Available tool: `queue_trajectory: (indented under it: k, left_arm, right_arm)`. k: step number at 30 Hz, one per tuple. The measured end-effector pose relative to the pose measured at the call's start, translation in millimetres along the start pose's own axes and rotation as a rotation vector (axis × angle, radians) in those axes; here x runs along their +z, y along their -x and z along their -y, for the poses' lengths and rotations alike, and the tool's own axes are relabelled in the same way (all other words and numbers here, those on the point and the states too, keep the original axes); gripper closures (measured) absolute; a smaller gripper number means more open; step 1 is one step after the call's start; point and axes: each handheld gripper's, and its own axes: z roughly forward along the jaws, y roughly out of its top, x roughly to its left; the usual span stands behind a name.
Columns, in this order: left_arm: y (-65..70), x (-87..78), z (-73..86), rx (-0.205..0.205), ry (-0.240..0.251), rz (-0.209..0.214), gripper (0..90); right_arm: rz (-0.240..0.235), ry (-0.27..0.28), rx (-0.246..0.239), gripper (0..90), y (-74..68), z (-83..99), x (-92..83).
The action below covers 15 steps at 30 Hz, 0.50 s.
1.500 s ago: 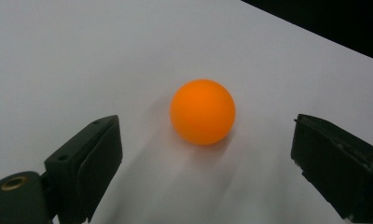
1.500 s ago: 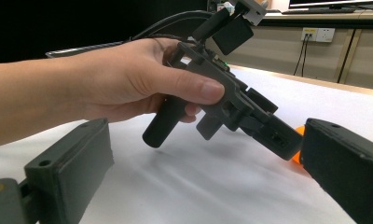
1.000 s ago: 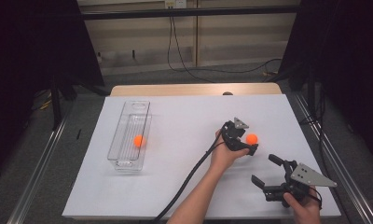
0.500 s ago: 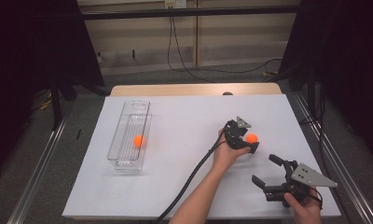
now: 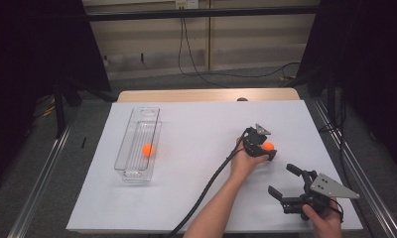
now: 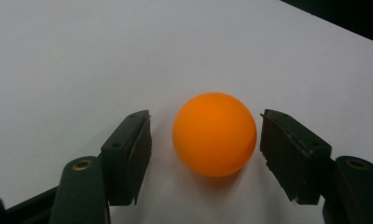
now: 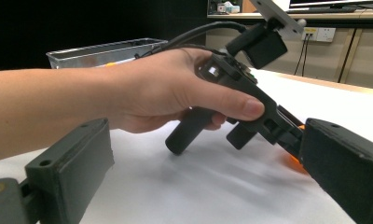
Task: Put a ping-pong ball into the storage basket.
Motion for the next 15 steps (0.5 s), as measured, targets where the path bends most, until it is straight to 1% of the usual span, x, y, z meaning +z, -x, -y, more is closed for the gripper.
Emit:
queue_trajectory:
  k: [2, 3, 4, 6, 10, 15]
  left_arm:
    - [0.0, 0.8, -1.0, -0.002, 0.002, -0.004, 39.2]
    - [-0.2, 1.1, -1.3, 0.002, 0.002, 0.007, 43.7]
    - [-0.1, 1.5, -1.5, 0.007, 0.004, 0.008, 46.6]
    - [-0.1, 0.9, -1.3, -0.008, 0.003, 0.019, 50.8]
    - [-0.9, -3.5, -1.2, -0.007, -0.003, 0.019, 51.0]
    - [-3.9, -13.5, 2.3, -0.030, 0.005, 0.048, 51.0]
  right_arm:
    - [-0.001, -0.001, 0.000, 2.3, -0.1, 0.0, -0.2]
    - [-0.001, -0.001, -0.001, 2.3, 0.0, 0.1, -0.3]
    - [-0.001, -0.001, -0.001, 2.3, 0.3, 0.1, -0.2]
    - [-0.001, -0.001, -0.001, 2.3, 0.4, 0.1, -0.2]
    - [0.001, -0.001, -0.001, 2.2, 0.6, 0.1, -0.5]
    - [0.004, -0.001, -0.001, 2.2, 0.9, 0.2, -0.4]
